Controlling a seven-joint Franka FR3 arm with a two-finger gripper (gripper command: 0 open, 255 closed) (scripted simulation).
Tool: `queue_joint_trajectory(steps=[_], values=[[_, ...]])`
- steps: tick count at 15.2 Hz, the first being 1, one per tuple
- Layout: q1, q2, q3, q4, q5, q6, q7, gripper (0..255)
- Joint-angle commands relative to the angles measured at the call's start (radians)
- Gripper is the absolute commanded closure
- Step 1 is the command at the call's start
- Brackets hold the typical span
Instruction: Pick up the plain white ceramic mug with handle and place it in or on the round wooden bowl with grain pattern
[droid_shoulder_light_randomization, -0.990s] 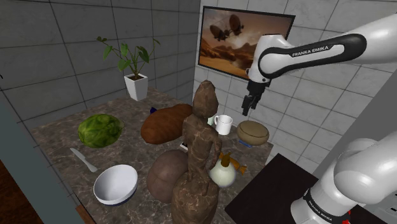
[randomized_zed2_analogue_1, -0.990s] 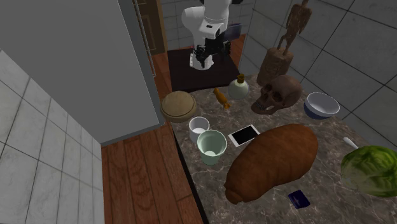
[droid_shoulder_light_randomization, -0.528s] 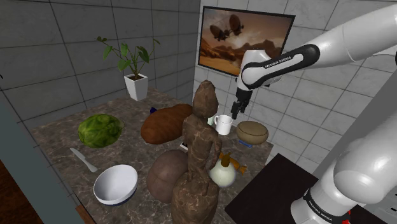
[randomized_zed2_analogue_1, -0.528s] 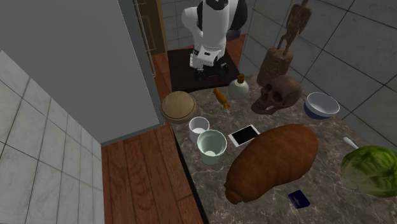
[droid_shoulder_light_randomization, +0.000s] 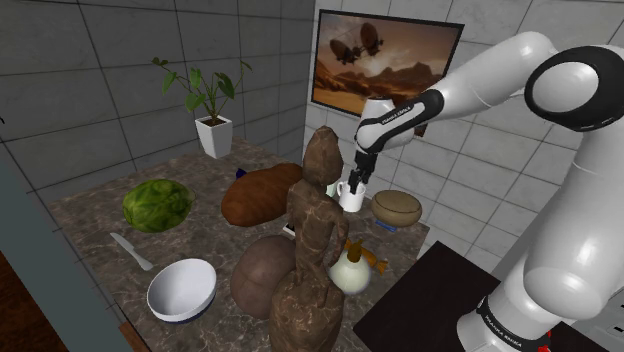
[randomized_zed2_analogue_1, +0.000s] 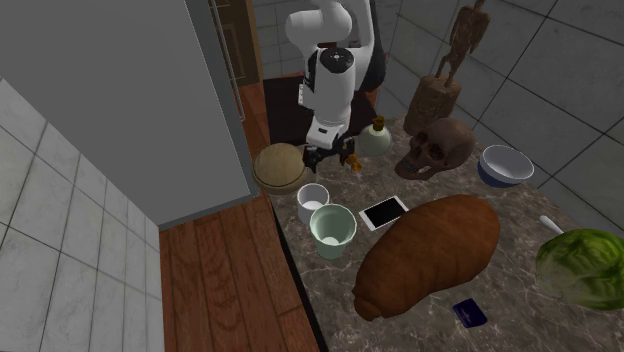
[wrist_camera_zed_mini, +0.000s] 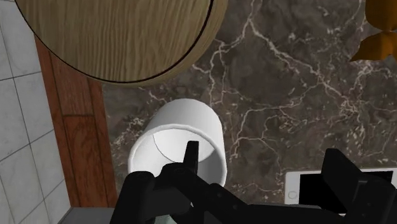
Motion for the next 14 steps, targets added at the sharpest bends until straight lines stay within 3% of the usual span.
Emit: queue_joint_trajectory(steps=[1,5,14], values=[[-0.005,0.083,0.003,0.057,0.013,0.028,-0.016,0],[-0.02,0.214,0.01,0.16,0.03,0.059,-0.041,0],[-0.026,0.291,0.018,0.157,0.044,0.138,-0.05,0]])
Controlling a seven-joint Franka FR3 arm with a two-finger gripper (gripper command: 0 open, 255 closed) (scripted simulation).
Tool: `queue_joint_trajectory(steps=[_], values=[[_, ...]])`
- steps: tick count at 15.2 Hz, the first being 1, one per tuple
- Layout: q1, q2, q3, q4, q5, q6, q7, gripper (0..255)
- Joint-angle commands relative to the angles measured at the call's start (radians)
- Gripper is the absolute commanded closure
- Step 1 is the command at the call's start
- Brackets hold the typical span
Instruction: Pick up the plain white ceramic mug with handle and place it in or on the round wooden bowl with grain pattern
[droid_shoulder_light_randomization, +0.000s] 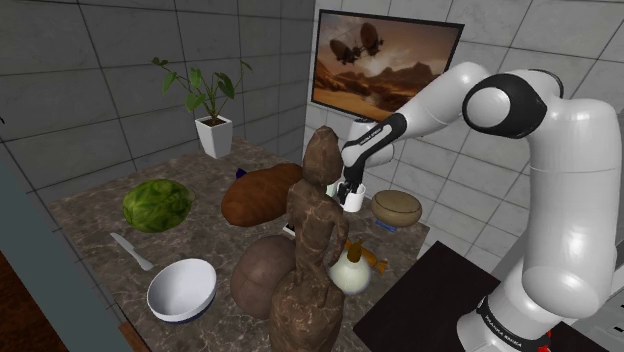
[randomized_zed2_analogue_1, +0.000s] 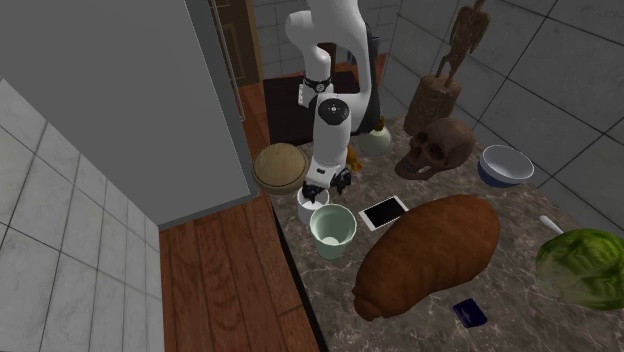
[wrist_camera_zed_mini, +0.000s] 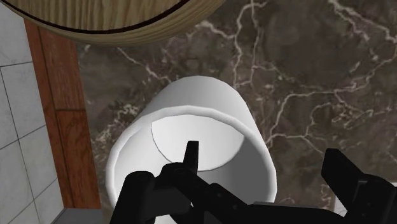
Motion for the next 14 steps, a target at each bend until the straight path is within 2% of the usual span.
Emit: queue_joint_trajectory(steps=[1,6,7,14], values=[[-0.001,0.006,0.001,0.002,0.001,0.004,-0.001,0],[-0.001,0.006,0.001,0.002,0.001,0.004,-0.001,0],[-0.001,0.006,0.001,0.002,0.001,0.004,-0.001,255],[-0.001,0.006,0.001,0.002,0.001,0.004,-0.001,255]])
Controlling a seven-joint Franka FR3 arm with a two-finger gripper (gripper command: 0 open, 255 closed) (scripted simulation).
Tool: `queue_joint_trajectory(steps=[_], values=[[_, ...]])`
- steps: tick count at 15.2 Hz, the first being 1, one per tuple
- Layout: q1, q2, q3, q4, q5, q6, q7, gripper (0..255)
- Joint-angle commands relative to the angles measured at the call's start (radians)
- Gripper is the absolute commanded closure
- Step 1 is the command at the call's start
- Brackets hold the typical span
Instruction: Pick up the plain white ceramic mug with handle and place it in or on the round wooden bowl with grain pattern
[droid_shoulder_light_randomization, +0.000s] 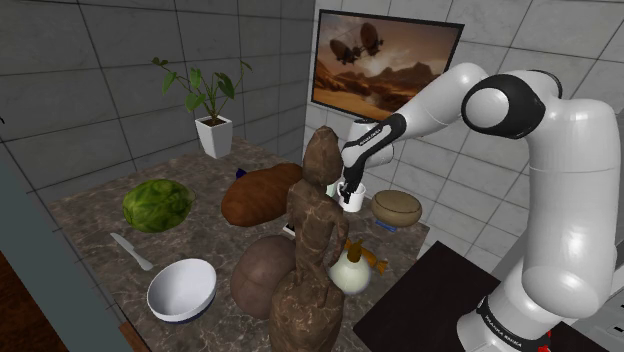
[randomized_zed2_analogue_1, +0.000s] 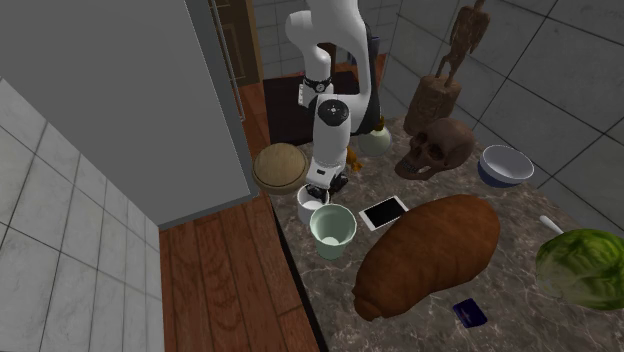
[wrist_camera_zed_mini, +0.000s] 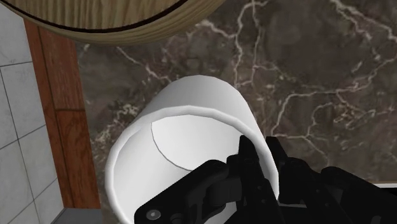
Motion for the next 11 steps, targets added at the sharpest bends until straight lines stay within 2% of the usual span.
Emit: queue_joint_trajectory(steps=[1,11], values=[[0.0,0.0,0.0,0.0,0.0,0.0,0.0,255],[0.007,-0.091,-0.01,0.002,-0.016,-0.093,0.01,255]])
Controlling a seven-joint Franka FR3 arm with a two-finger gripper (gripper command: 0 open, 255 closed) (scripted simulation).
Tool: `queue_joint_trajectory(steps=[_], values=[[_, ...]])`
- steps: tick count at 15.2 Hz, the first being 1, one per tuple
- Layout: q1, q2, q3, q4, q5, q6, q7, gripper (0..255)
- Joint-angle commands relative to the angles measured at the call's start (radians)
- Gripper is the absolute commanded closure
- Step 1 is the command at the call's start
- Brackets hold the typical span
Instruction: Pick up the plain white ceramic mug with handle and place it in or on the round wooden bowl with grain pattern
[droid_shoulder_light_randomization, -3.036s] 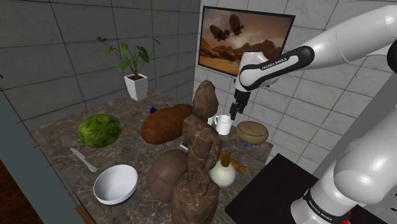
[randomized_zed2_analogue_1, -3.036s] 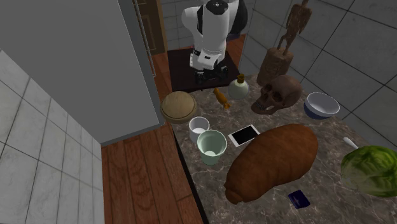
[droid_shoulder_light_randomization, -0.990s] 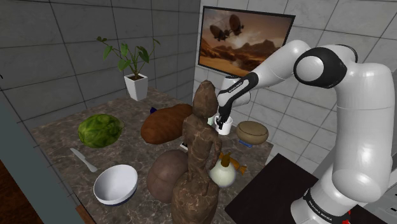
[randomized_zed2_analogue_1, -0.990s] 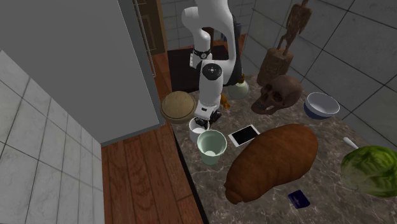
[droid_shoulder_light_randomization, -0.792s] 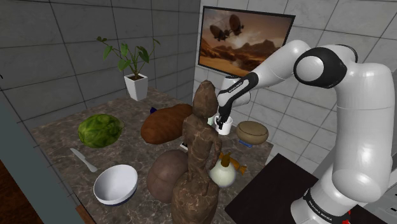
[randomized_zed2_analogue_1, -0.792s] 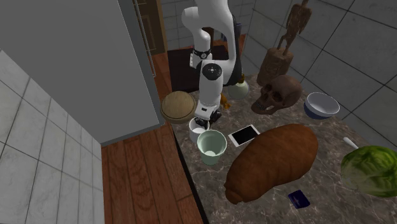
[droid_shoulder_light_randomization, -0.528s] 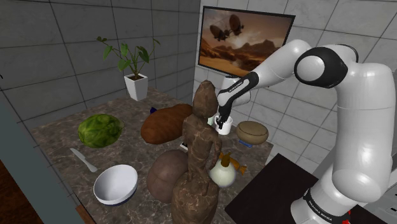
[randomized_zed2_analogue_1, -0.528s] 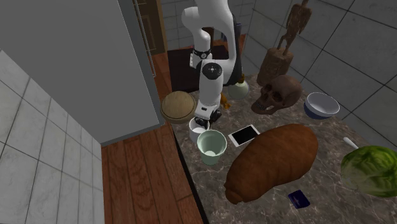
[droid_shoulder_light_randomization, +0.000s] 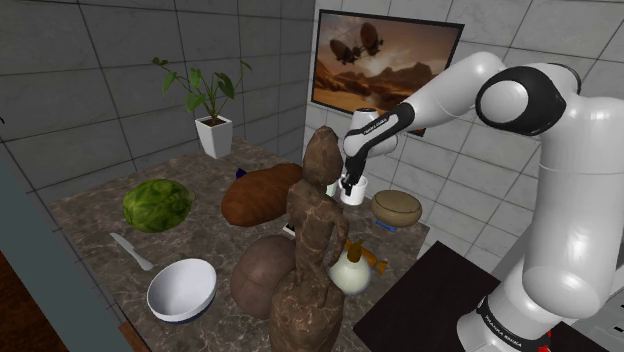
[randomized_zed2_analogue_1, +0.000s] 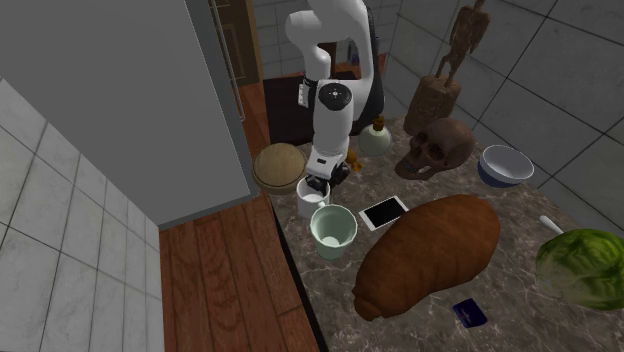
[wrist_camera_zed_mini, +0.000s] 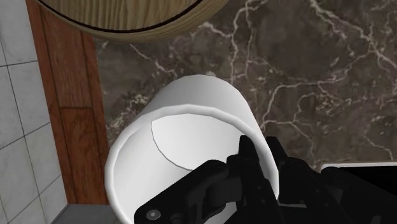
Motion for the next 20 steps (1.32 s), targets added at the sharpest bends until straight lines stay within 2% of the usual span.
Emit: queue_joint_trajectory(steps=[1,20], values=[[0.001,-0.023,-0.003,0.002,-0.004,-0.024,0.001,255],[0.009,-0.174,-0.014,0.069,-0.032,-0.241,0.019,255]])
